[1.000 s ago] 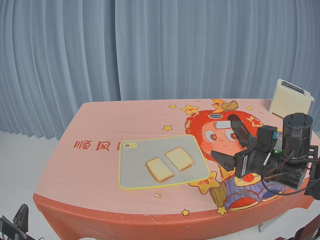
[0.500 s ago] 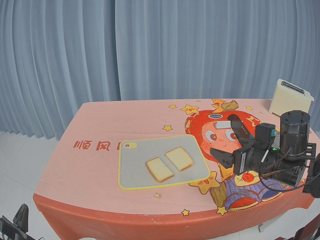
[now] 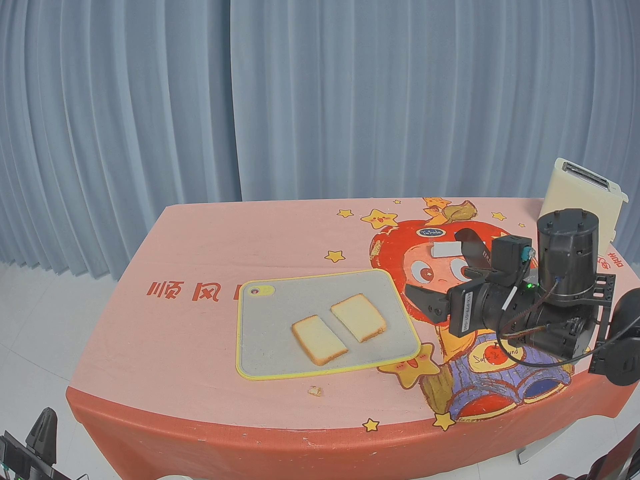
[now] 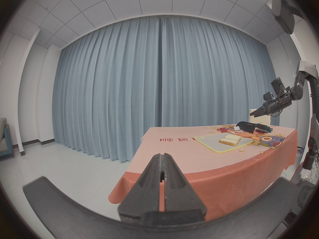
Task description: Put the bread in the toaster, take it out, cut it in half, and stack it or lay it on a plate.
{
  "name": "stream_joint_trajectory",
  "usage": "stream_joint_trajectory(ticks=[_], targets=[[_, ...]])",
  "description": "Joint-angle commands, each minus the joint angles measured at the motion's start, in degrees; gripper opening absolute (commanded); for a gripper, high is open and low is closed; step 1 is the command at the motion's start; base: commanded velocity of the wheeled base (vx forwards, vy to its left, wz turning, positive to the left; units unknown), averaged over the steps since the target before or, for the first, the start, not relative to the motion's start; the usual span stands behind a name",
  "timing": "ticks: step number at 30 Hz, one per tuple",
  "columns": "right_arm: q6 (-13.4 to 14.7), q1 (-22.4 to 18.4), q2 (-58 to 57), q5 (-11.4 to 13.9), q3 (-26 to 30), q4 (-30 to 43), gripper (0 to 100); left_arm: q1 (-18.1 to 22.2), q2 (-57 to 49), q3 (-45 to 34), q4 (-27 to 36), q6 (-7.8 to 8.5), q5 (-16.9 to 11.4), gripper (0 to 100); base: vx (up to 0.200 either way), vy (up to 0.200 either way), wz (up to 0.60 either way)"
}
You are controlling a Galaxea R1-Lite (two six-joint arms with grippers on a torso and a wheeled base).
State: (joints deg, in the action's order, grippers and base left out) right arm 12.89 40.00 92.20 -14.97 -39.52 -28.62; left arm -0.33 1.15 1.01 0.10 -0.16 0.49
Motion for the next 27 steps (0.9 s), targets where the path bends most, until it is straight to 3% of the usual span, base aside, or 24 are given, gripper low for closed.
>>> stream_joint_trajectory(ticks=[1,9,16,27], targets=[[-0.1,-0.4,2.8,0.4,-2.1,0.1,100,0.0,0.1,-1.0,0.0,-0.02,0.0,0,0.0,0.0,0.0],[-0.4,-1.9,4.7,0.8,-5.8,0.2,100,0.0,0.1,-1.0,0.0,-0.02,0.0,0,0.0,0.0,0.0],[-0.3,-2.5,5.8,2.7,-11.1,7.3,100,0.0,0.1,-1.0,0.0,-0.02,0.0,0,0.0,0.0,0.0],[-0.5,-3.3,8.4,2.8,-18.7,13.3,100,0.0,0.1,-1.0,0.0,-0.02,0.0,0,0.0,0.0,0.0]])
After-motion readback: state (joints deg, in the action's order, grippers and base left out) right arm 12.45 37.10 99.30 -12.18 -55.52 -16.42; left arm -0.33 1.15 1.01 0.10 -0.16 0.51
